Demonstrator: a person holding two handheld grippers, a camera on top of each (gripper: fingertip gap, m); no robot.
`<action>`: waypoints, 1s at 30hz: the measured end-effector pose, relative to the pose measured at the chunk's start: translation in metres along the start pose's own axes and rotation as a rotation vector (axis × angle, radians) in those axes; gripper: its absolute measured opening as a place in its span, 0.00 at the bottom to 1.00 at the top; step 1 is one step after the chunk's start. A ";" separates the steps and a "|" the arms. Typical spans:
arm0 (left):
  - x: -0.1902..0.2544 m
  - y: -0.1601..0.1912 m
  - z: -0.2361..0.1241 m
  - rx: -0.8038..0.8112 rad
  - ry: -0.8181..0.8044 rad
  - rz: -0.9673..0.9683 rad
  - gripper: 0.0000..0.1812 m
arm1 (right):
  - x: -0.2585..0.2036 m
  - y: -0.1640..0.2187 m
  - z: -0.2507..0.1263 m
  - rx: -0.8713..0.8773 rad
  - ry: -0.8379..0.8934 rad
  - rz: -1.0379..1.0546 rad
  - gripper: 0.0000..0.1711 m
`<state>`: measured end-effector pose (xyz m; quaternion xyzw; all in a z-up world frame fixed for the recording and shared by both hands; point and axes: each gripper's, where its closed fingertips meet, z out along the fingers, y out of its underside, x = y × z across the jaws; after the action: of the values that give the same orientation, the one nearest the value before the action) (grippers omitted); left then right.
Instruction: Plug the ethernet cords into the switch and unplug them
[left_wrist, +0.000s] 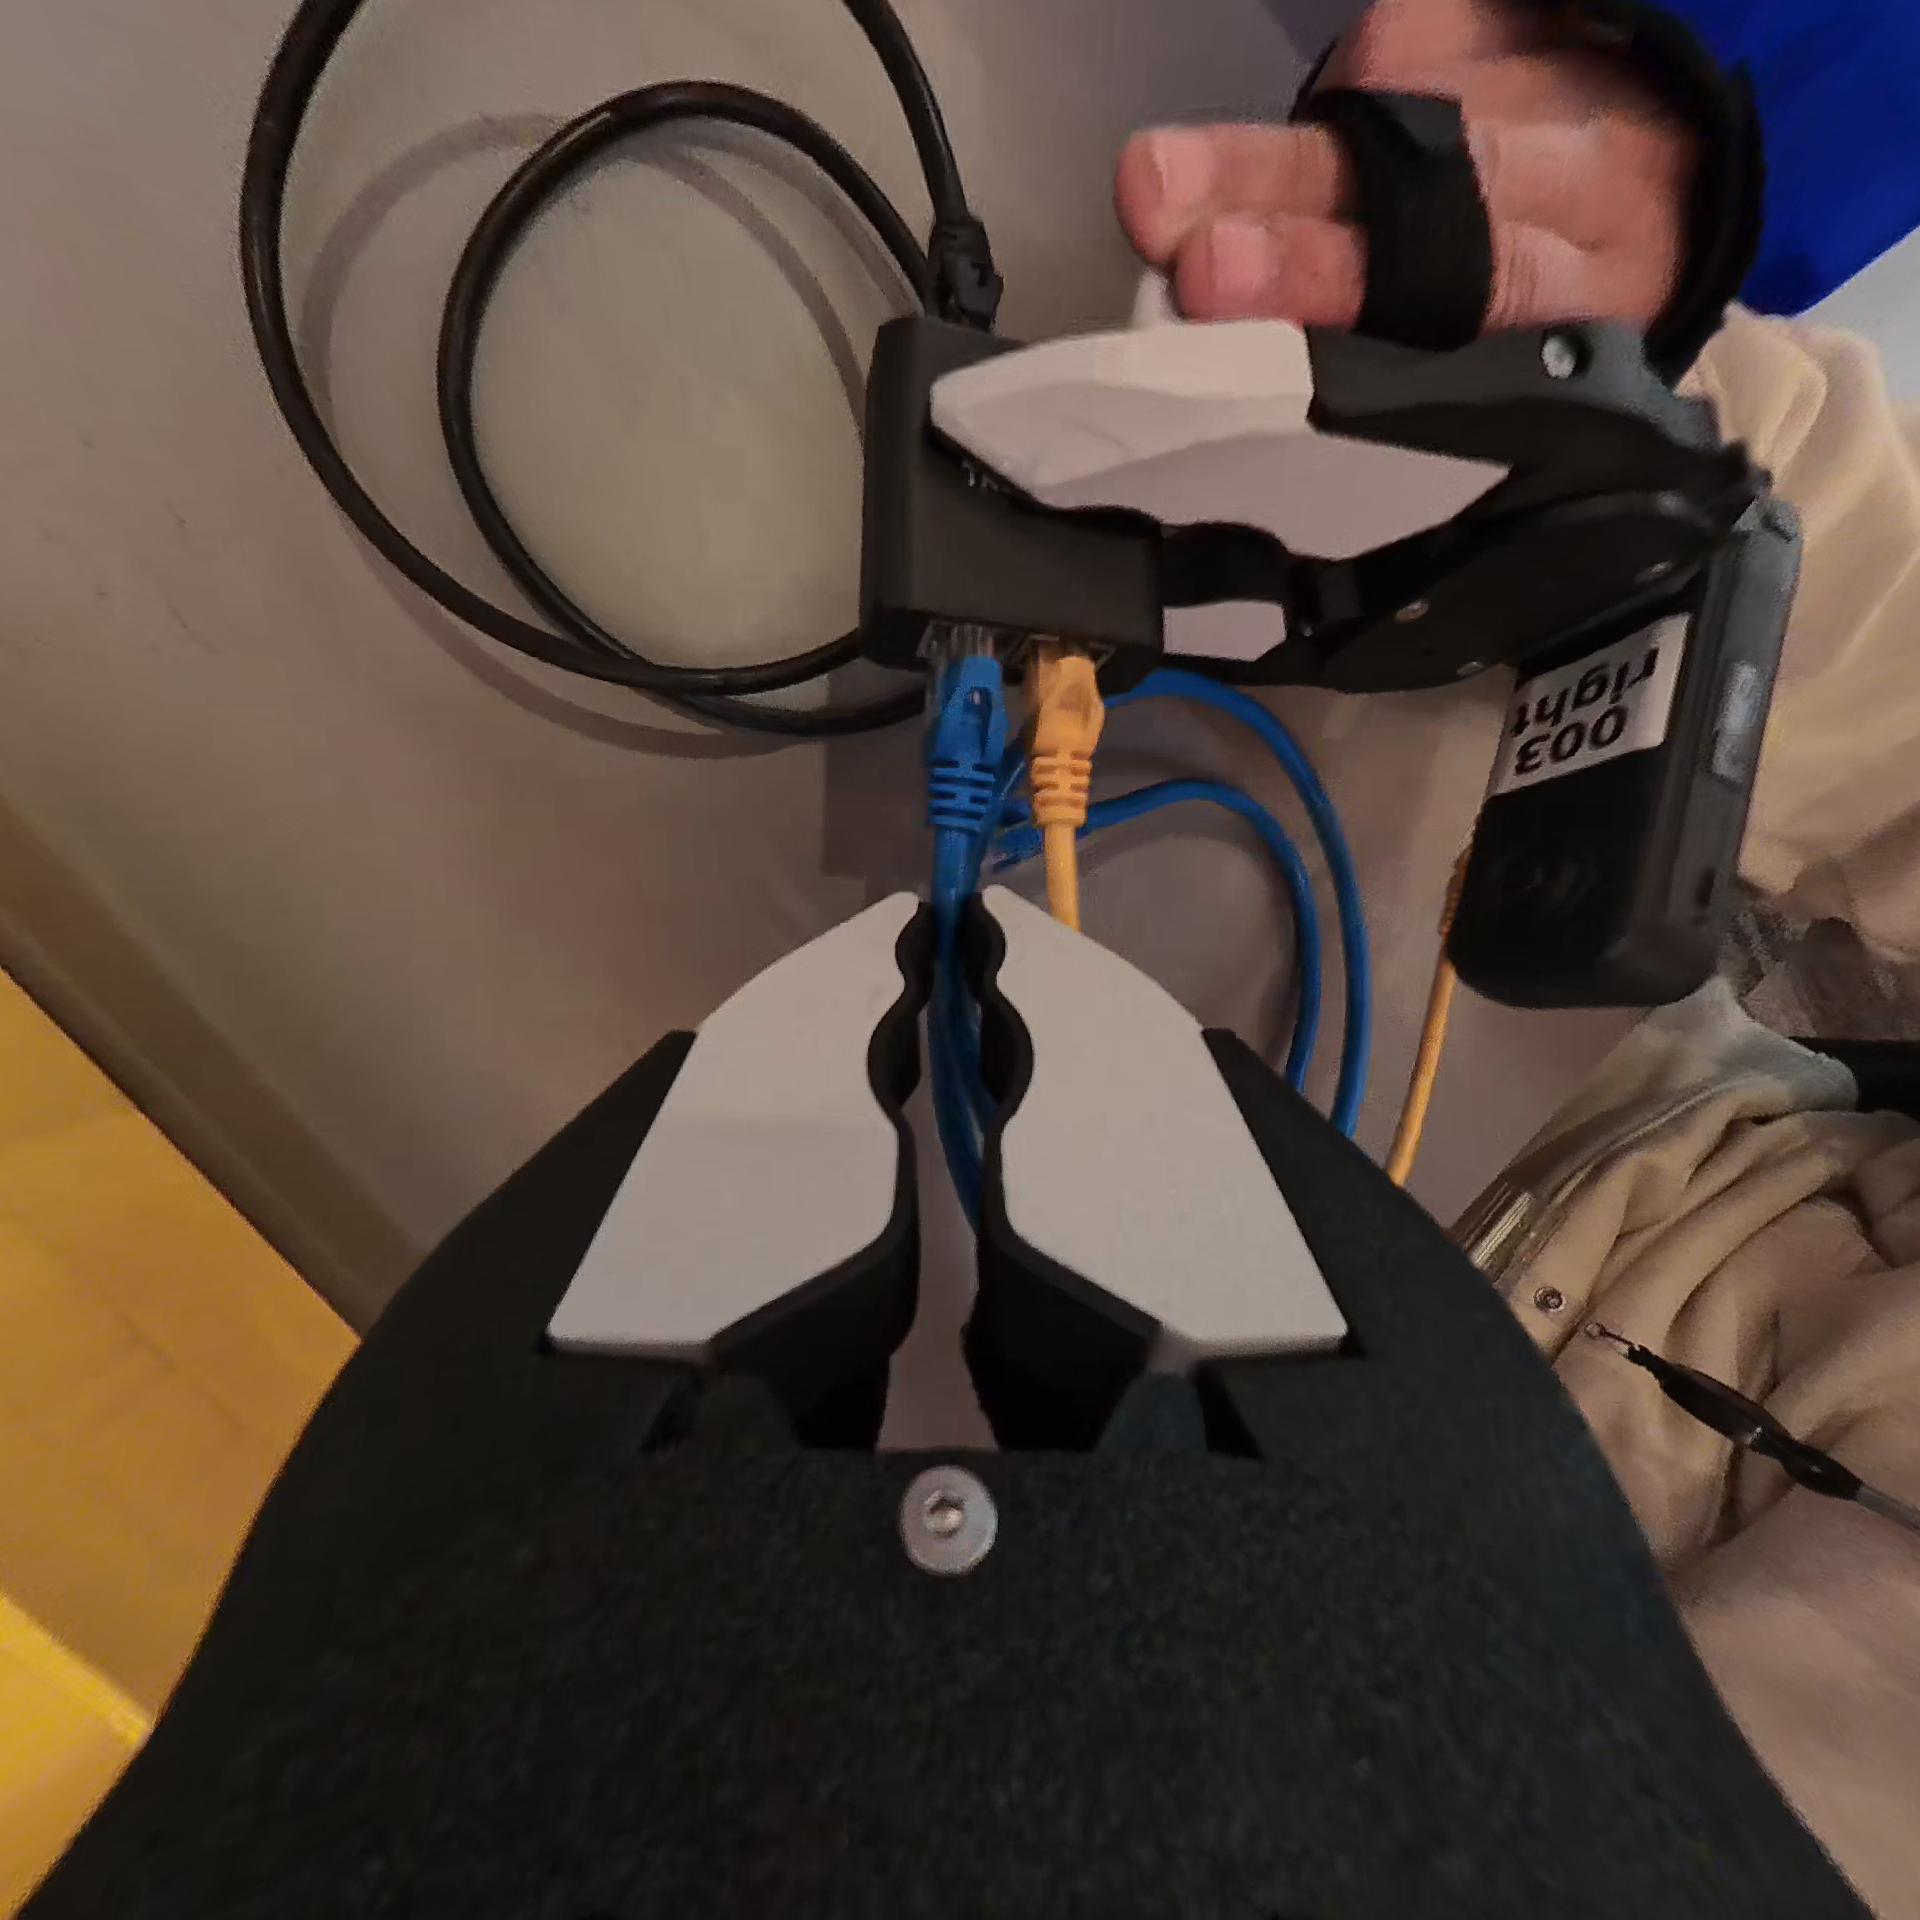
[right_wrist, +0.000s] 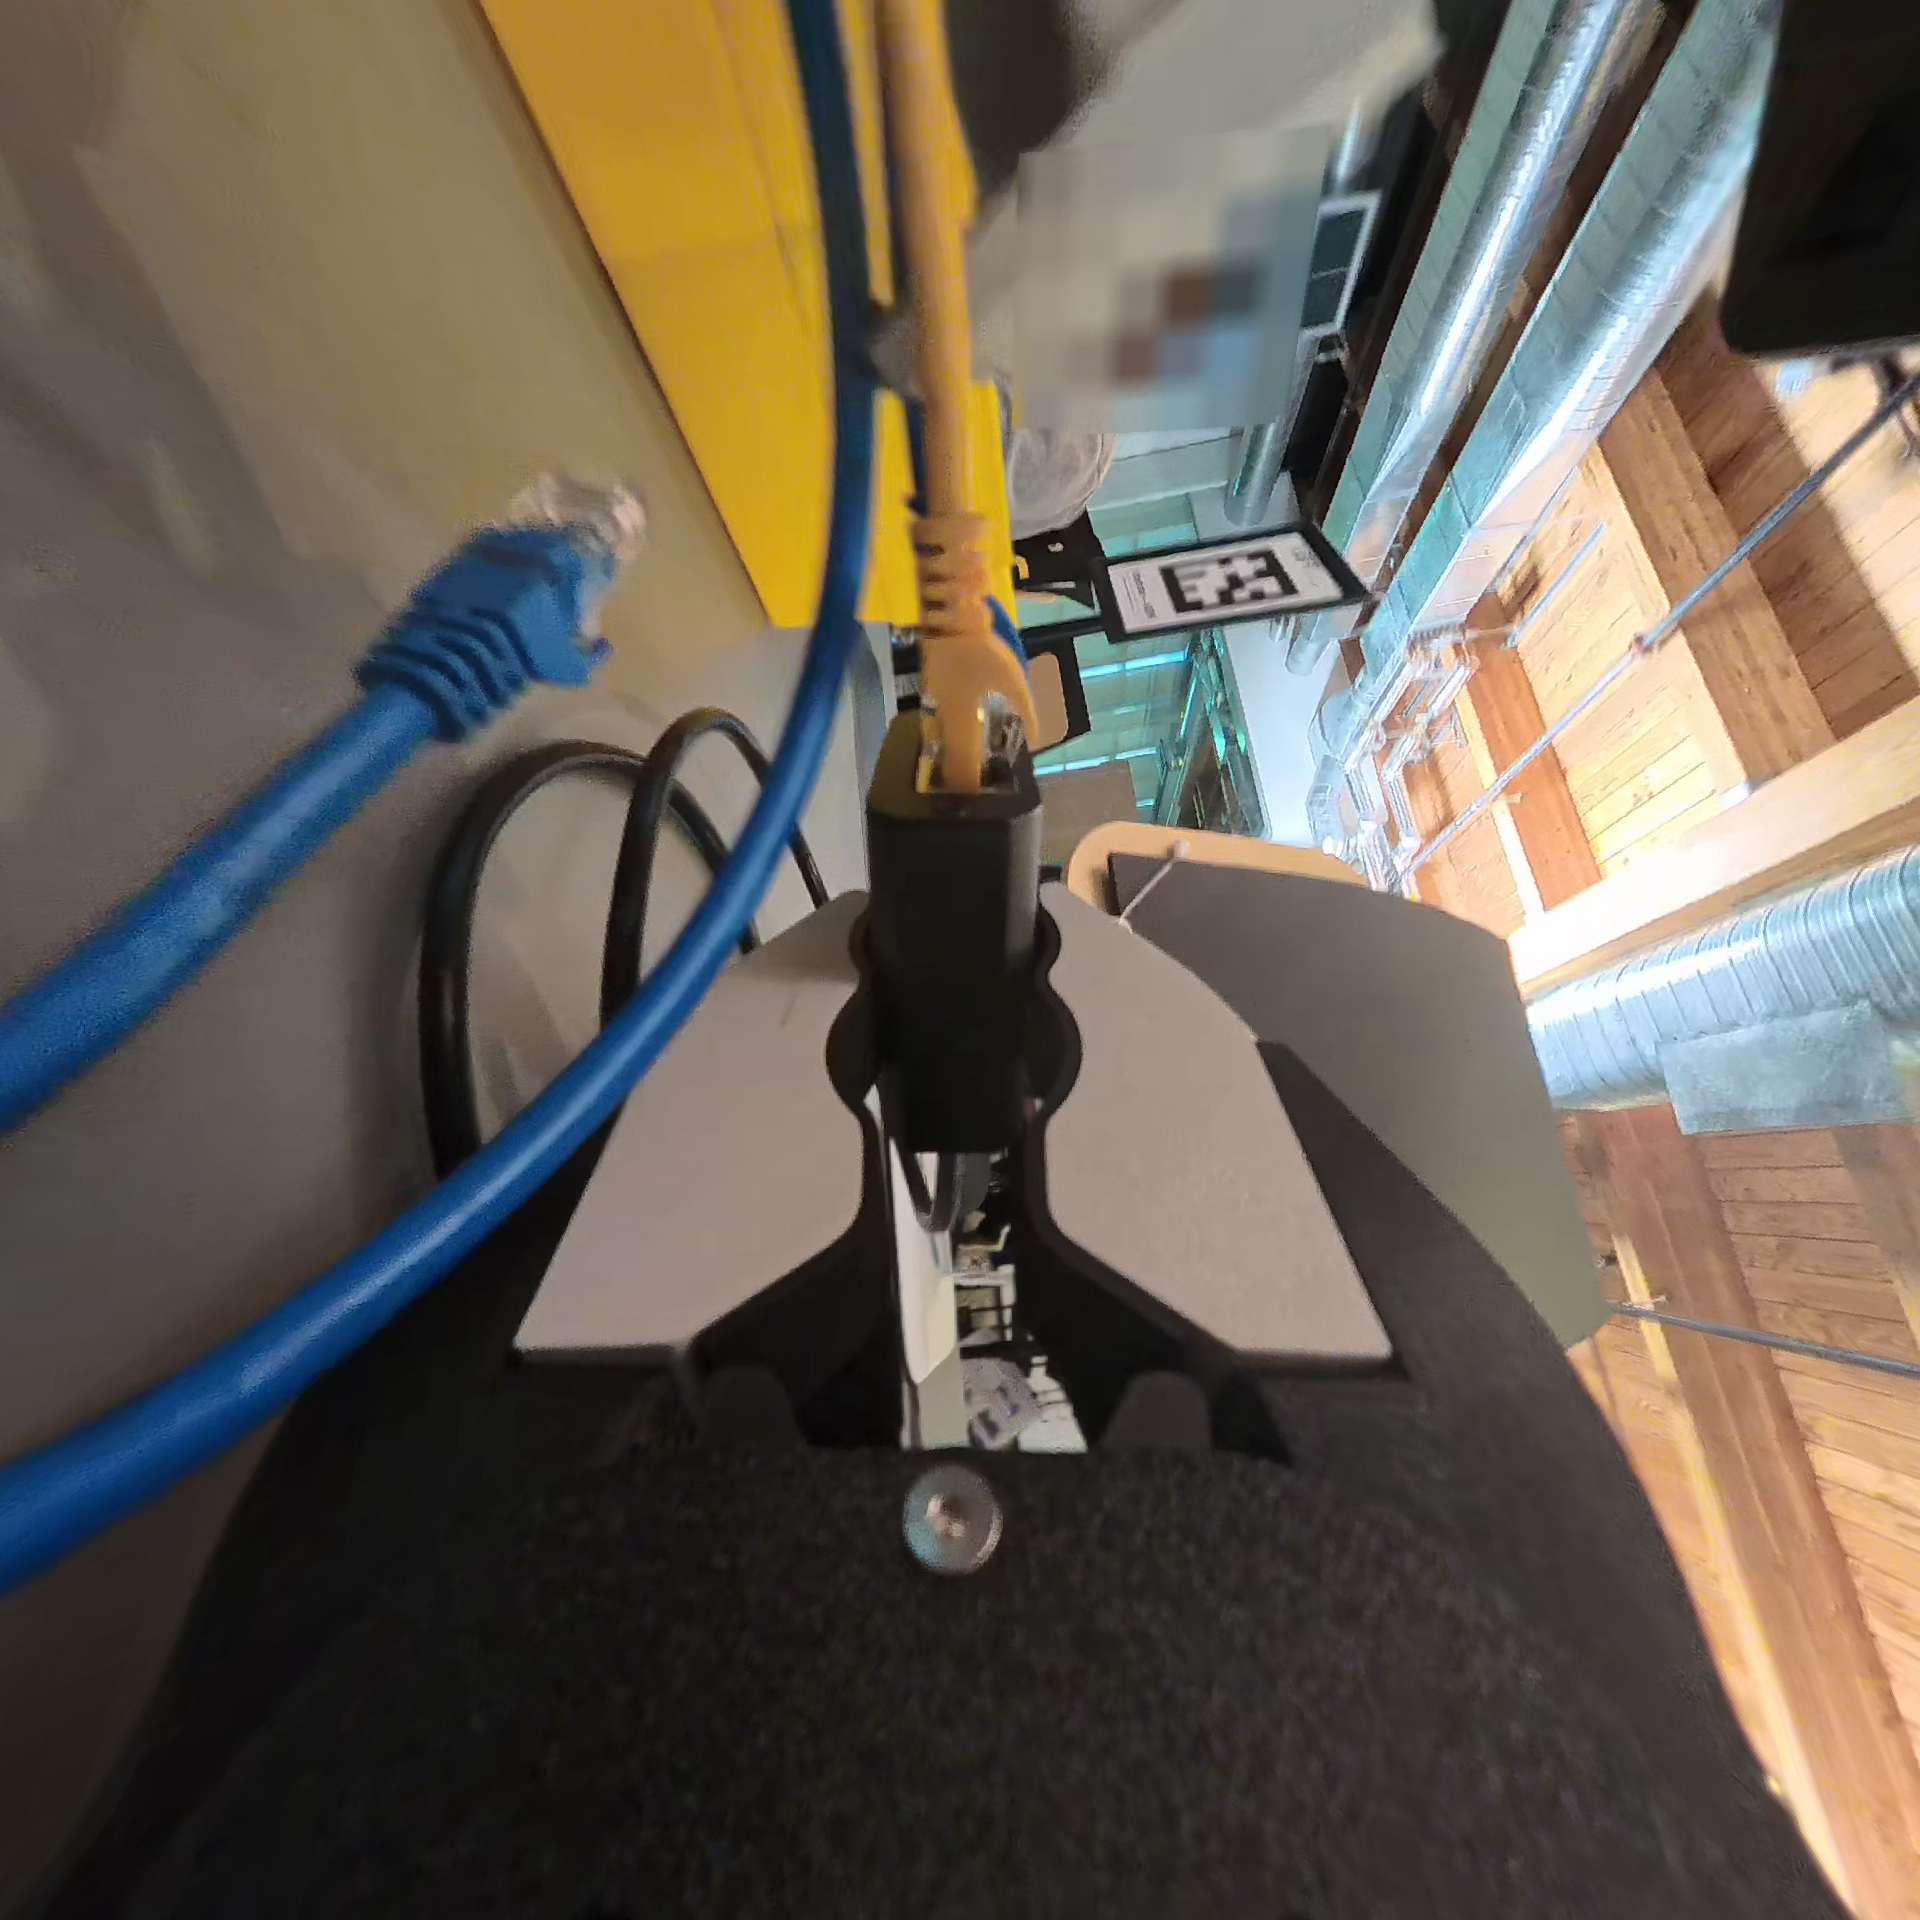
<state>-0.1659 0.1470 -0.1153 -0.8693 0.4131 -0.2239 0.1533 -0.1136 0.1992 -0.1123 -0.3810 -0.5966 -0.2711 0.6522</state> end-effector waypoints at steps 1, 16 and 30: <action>-0.001 0.000 0.000 -0.001 -0.001 -0.012 0.03 | -0.001 0.000 0.001 -0.011 0.001 -0.019 0.14; -0.004 -0.008 0.005 0.116 -0.027 0.066 0.02 | -0.011 0.003 0.003 0.005 -0.119 0.204 0.14; -0.005 -0.013 0.014 0.179 -0.006 0.088 0.02 | -0.015 0.001 0.003 0.026 -0.151 0.226 0.14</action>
<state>-0.1527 0.1600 -0.1228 -0.8339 0.4285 -0.2503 0.2415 -0.1162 0.2006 -0.1275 -0.4565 -0.6009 -0.1587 0.6366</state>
